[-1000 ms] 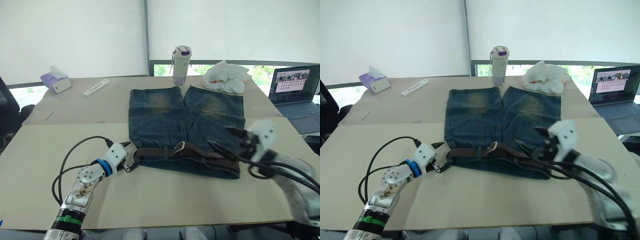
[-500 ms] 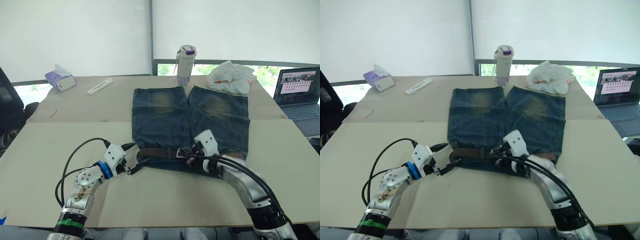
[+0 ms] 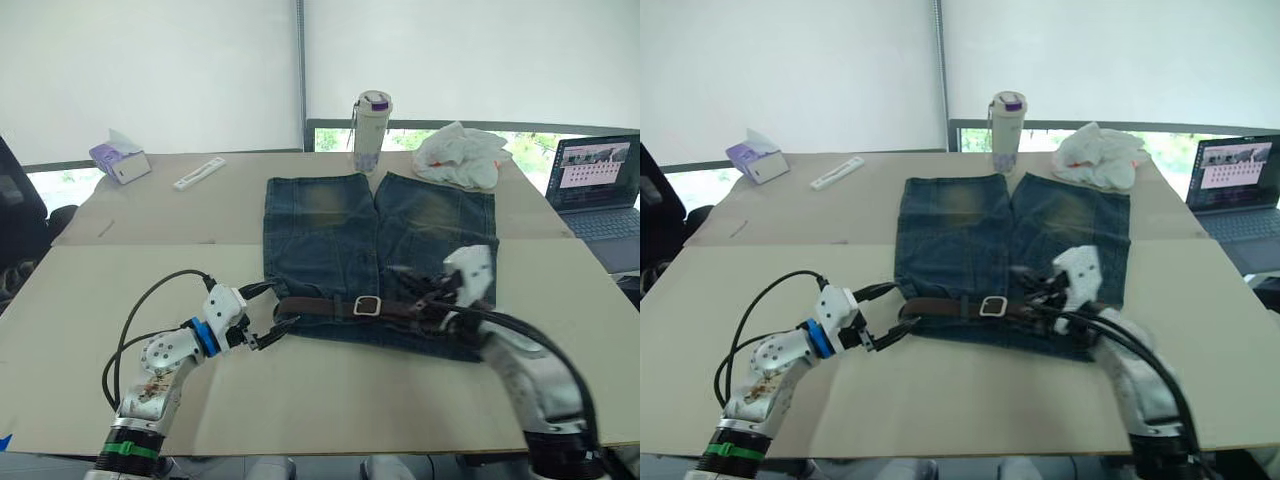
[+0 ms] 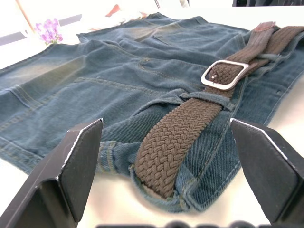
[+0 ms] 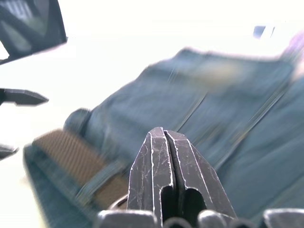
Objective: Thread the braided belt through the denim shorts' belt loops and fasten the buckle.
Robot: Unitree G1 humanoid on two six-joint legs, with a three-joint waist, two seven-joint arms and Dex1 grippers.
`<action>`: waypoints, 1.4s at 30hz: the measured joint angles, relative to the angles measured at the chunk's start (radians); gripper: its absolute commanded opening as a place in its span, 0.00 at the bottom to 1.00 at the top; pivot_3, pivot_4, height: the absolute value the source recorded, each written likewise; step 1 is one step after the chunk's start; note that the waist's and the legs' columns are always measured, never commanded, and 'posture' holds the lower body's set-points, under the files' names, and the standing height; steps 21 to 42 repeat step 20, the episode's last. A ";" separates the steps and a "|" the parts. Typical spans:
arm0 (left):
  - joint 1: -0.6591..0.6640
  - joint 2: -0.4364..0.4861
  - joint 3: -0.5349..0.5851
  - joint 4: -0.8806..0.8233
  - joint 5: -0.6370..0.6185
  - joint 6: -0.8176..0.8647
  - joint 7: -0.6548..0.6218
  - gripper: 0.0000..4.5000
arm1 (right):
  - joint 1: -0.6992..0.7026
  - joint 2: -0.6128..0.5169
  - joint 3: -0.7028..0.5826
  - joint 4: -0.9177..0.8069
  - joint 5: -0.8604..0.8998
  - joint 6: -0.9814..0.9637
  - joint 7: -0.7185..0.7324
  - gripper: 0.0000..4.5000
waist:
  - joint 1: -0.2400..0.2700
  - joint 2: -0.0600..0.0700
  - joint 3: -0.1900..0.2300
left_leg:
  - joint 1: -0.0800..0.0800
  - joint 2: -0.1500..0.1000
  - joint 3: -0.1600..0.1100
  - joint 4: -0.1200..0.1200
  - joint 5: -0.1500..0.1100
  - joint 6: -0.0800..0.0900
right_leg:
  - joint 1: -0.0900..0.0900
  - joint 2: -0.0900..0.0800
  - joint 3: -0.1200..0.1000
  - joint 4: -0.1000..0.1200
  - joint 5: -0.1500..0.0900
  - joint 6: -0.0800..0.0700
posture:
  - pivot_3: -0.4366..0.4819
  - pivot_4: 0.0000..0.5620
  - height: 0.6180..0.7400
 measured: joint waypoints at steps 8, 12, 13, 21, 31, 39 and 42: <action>0.093 0.131 0.036 -0.090 -0.061 0.118 -0.071 1.00 | 0.273 -0.220 -0.211 0.054 0.039 -0.094 0.264 0.81 | -0.009 0.001 0.001 | 0.001 0.002 0.003 -0.001 0.000 0.000 | 0.001 0.001 0.001 0.000 -0.003 0.003 | 0.48 0.27 1.00; 0.140 0.194 0.037 -0.079 -0.035 0.124 -0.101 1.00 | 0.360 -0.260 -0.253 0.143 0.013 -0.195 0.362 0.99 | -0.005 0.000 0.001 | 0.001 0.002 0.003 -0.001 0.000 0.000 | 0.000 0.000 0.001 0.000 -0.003 0.002 | 0.48 0.27 1.00; 0.151 0.207 0.036 -0.067 -0.027 0.118 -0.113 1.00 | 0.376 -0.260 -0.265 0.175 0.011 -0.219 0.382 0.99 | -0.004 0.000 0.001 | 0.001 0.001 0.003 -0.001 0.000 0.000 | 0.000 0.000 0.001 0.000 -0.003 0.002 | 0.48 0.27 1.00; 0.206 0.226 0.036 -0.032 0.000 0.080 -0.155 1.00 | 0.424 -0.261 -0.314 0.376 -0.028 -0.366 0.438 0.99 | 0.000 -0.001 0.003 | 0.001 0.001 0.005 -0.001 0.000 0.000 | 0.000 -0.006 0.001 -0.001 -0.003 0.001 | 0.48 0.27 1.00; 0.206 0.226 0.036 -0.032 0.000 0.080 -0.155 1.00 | 0.424 -0.261 -0.314 0.376 -0.028 -0.366 0.438 0.99 | 0.000 -0.001 0.003 | 0.001 0.001 0.005 -0.001 0.000 0.000 | 0.000 -0.006 0.001 -0.001 -0.003 0.001 | 0.48 0.27 1.00; 0.206 0.226 0.036 -0.032 0.000 0.080 -0.155 1.00 | 0.424 -0.261 -0.314 0.376 -0.028 -0.366 0.438 0.99 | 0.000 -0.001 0.003 | 0.001 0.001 0.005 -0.001 0.000 0.000 | 0.000 -0.006 0.001 -0.001 -0.003 0.001 | 0.48 0.27 1.00; 0.206 0.226 0.036 -0.032 0.000 0.080 -0.155 1.00 | 0.424 -0.261 -0.314 0.376 -0.028 -0.366 0.438 0.99 | 0.000 -0.001 0.003 | 0.001 0.001 0.005 -0.001 0.000 0.000 | 0.000 -0.006 0.001 -0.001 -0.003 0.001 | 0.48 0.27 1.00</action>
